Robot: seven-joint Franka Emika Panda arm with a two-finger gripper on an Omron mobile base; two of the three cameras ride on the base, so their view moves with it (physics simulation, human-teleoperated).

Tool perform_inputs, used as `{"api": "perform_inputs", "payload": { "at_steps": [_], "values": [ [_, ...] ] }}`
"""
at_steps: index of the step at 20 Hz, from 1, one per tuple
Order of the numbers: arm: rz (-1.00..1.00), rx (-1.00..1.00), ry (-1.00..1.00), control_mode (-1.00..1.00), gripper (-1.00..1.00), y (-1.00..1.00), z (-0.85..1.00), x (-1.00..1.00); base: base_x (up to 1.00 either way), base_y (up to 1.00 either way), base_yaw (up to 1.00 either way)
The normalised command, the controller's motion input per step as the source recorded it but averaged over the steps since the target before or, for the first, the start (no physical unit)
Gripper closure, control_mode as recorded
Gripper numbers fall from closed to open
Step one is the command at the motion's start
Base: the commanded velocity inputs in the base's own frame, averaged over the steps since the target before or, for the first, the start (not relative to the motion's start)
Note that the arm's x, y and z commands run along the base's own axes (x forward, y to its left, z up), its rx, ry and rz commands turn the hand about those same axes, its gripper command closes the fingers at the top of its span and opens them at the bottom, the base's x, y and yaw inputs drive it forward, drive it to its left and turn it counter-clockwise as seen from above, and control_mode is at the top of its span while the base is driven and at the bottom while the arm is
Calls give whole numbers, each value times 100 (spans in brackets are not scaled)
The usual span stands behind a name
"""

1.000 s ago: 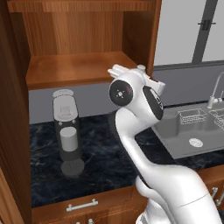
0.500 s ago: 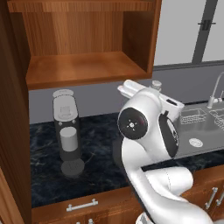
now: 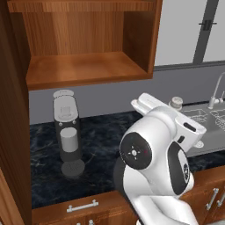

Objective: Collect the turmeric, ketchup, and shaker from the cabinet and place them next to the stove.

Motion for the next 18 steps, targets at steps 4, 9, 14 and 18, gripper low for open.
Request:
{"api": "perform_inputs", "payload": {
  "at_steps": [4,9,14,18],
  "values": [
    [0,0,0,100,100,0,0,0,-1,0,0],
    [0,0,0,100,100,0,0,0,-17,-58,-7],
    [0,0,0,100,100,0,0,0,-7,-96,-32],
    [0,0,0,100,100,0,0,0,0,-86,-41]
  ]
}}
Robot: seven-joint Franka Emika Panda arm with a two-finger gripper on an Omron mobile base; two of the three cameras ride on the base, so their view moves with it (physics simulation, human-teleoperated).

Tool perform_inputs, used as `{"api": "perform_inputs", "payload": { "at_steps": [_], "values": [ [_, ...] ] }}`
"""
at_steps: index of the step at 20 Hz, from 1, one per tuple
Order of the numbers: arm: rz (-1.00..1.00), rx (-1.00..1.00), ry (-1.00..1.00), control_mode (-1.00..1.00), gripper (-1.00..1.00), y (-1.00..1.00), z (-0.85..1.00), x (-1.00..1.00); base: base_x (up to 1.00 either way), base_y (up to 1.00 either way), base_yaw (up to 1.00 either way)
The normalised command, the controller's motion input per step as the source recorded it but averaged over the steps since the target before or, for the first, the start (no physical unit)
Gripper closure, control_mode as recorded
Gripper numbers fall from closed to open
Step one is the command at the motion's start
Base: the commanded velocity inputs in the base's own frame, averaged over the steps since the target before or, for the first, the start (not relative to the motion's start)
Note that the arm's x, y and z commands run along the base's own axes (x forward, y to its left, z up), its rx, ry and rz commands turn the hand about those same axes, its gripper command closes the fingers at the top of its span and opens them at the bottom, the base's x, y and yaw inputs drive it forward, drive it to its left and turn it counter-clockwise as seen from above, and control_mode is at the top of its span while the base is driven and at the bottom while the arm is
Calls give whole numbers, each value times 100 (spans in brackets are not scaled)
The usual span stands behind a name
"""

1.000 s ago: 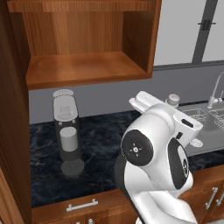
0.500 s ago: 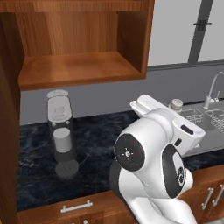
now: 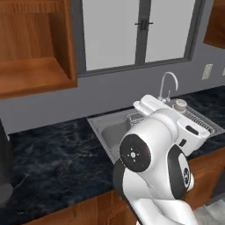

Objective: Collect the turmeric, ketchup, and shaker from the cabinet and place them next to the stove.

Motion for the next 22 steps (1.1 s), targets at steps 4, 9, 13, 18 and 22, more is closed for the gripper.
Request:
{"api": "perform_inputs", "payload": {
  "at_steps": [4,9,13,18,22],
  "values": [
    [0,0,0,100,100,0,0,0,0,-87,-43],
    [0,0,0,100,100,0,0,0,0,-92,-43],
    [0,0,0,100,100,0,0,0,3,-100,-42],
    [0,0,0,100,100,0,0,0,13,-100,-42],
    [0,0,0,100,100,0,0,0,15,-100,-43]
  ]
}}
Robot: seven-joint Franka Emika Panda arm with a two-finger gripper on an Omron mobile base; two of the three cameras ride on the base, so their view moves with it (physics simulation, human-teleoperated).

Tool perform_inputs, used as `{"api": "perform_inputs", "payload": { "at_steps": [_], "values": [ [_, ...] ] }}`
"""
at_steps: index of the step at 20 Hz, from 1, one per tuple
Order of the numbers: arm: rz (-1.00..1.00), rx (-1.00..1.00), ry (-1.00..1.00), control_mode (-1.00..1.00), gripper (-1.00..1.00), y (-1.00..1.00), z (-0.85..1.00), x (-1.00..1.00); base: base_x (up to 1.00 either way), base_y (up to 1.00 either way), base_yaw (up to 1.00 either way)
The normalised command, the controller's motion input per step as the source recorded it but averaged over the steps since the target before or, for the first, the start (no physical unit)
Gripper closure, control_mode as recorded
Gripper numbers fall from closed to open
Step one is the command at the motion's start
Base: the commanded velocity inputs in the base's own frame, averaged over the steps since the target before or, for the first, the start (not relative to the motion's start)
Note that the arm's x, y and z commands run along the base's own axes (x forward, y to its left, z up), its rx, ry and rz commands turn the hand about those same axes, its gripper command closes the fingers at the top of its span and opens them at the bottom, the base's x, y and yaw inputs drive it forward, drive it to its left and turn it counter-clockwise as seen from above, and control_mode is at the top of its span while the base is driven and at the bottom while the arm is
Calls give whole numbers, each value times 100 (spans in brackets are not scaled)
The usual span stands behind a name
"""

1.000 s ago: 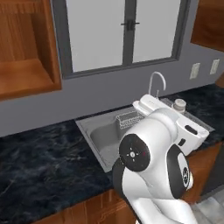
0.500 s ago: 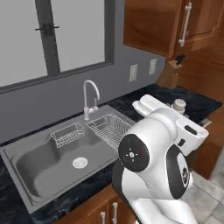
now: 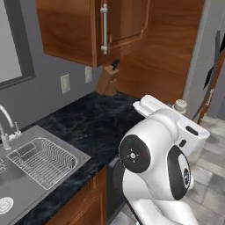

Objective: Collect the turmeric, ketchup, and shaker from the cabinet and place them next to the stove.

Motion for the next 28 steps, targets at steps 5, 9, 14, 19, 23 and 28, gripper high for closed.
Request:
{"api": "perform_inputs", "payload": {
  "at_steps": [5,9,14,19,23,28],
  "values": [
    [0,0,0,100,100,0,0,0,16,-100,-43],
    [0,0,0,100,100,0,0,0,17,-100,-43],
    [0,0,0,100,100,0,0,0,20,-100,-42],
    [0,0,0,100,100,0,0,0,19,-100,-40],
    [0,0,0,100,100,0,0,0,18,-100,-39],
    [0,0,0,100,100,0,0,0,22,-100,-38]
  ]
}}
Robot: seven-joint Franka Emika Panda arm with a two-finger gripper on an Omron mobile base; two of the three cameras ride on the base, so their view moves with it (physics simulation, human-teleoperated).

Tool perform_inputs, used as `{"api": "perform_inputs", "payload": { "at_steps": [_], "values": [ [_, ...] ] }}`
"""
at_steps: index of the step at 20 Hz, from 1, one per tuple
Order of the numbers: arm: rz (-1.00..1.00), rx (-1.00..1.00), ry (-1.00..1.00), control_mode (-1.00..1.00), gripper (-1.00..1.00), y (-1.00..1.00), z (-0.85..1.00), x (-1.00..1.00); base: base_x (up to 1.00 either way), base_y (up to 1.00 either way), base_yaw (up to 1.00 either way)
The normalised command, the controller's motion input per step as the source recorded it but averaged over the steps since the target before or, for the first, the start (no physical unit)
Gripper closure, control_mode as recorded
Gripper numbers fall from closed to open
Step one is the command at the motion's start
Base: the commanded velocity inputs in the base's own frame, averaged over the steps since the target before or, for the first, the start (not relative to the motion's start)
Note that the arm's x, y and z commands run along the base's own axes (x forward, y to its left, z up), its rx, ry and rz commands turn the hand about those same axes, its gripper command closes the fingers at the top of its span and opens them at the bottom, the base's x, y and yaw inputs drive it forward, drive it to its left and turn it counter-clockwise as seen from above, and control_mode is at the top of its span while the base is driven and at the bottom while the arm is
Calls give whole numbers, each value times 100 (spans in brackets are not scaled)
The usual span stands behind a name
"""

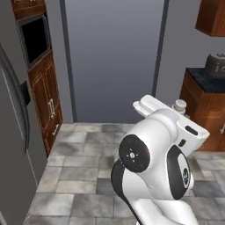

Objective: Collect the turmeric, ketchup, and shaker from the cabinet and place them next to the stove.

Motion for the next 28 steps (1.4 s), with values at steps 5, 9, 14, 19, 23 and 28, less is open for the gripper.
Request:
{"api": "perform_inputs", "payload": {
  "at_steps": [5,9,14,19,23,28],
  "values": [
    [0,0,0,100,100,0,0,0,26,-100,-38],
    [0,0,0,100,100,0,0,0,51,-98,-36],
    [0,0,0,100,100,0,0,0,87,-60,-33],
    [0,0,0,100,100,0,0,0,96,-44,-29],
    [0,0,0,100,100,0,0,0,94,-45,-27],
    [0,0,0,100,100,0,0,0,95,-37,-23]
  ]
}}
